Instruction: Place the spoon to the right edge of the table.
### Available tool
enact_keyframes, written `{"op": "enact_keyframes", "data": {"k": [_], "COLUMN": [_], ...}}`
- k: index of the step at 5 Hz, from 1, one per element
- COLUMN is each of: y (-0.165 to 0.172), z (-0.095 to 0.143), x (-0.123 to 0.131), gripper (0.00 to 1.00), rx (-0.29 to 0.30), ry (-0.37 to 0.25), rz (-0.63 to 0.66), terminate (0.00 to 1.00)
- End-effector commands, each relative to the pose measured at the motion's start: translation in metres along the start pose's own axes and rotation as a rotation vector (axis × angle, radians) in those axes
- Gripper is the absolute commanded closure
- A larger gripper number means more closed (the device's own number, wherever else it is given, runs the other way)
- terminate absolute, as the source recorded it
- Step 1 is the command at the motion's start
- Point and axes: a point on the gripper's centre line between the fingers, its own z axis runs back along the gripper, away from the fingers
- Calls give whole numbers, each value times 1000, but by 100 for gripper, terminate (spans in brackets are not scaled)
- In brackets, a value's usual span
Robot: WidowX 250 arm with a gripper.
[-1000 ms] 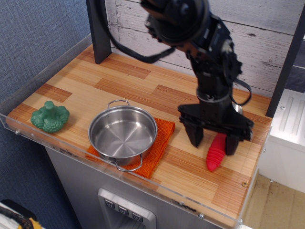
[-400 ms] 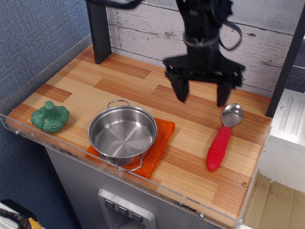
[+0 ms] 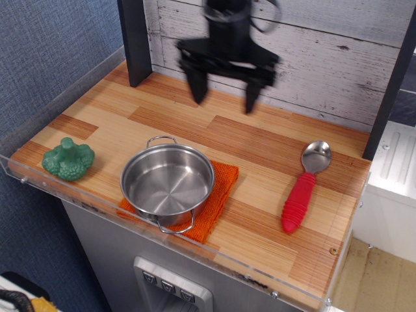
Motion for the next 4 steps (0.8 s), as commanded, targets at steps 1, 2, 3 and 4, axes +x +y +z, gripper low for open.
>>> {"op": "enact_keyframes", "data": {"k": [1, 2, 3, 4], "y": [88, 116, 116, 116], "z": [26, 19, 19, 19], "x": [-12, -18, -18, -18], "gripper": [0, 0, 0, 0], "rx": [148, 197, 197, 197], "ry": [18, -15, -15, -15], "rz": [50, 165, 165, 165], "terminate": [0, 0, 0, 100]}}
